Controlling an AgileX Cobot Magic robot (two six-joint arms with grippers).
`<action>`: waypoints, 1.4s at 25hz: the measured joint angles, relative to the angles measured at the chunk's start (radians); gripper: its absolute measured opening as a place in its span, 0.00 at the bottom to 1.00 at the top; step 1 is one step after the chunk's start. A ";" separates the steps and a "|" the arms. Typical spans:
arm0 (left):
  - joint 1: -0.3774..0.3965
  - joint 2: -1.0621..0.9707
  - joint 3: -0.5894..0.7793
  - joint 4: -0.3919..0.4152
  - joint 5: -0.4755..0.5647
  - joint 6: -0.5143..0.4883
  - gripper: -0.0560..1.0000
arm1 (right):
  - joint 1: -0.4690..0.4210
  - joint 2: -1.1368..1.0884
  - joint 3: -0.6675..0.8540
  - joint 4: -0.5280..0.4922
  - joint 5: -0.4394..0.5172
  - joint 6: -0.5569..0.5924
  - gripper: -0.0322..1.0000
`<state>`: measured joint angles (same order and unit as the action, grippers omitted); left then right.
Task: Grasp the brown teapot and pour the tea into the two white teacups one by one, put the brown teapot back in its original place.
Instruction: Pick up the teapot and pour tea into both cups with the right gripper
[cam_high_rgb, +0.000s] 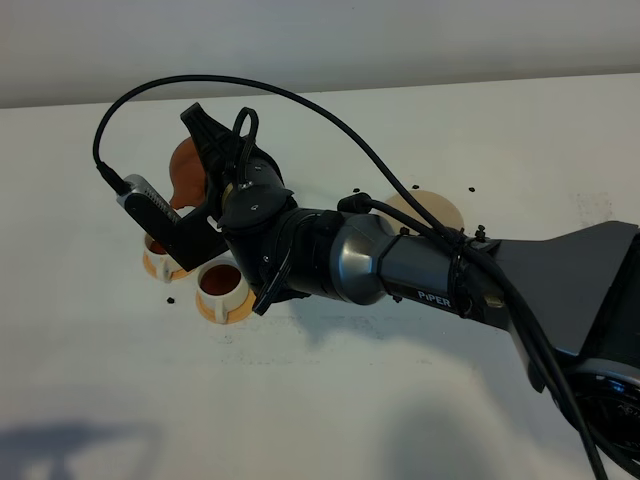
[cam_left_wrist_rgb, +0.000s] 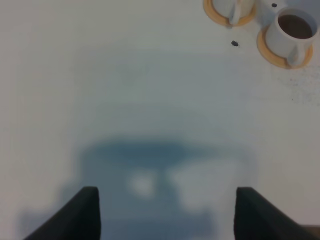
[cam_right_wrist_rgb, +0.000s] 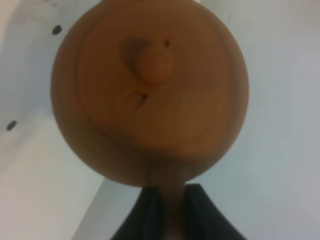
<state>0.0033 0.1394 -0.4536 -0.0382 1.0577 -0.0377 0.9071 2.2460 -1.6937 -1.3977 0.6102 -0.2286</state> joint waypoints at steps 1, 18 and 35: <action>0.000 0.000 0.000 0.000 0.000 0.000 0.59 | 0.000 0.000 0.000 -0.002 0.000 0.000 0.14; 0.000 0.000 0.000 0.000 0.000 0.000 0.59 | 0.003 0.000 0.000 -0.025 0.000 -0.005 0.14; 0.000 0.000 0.000 0.000 0.000 0.000 0.59 | 0.015 0.000 0.000 -0.027 -0.004 -0.025 0.14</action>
<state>0.0033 0.1394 -0.4536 -0.0382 1.0577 -0.0377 0.9217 2.2460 -1.6937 -1.4248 0.6065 -0.2540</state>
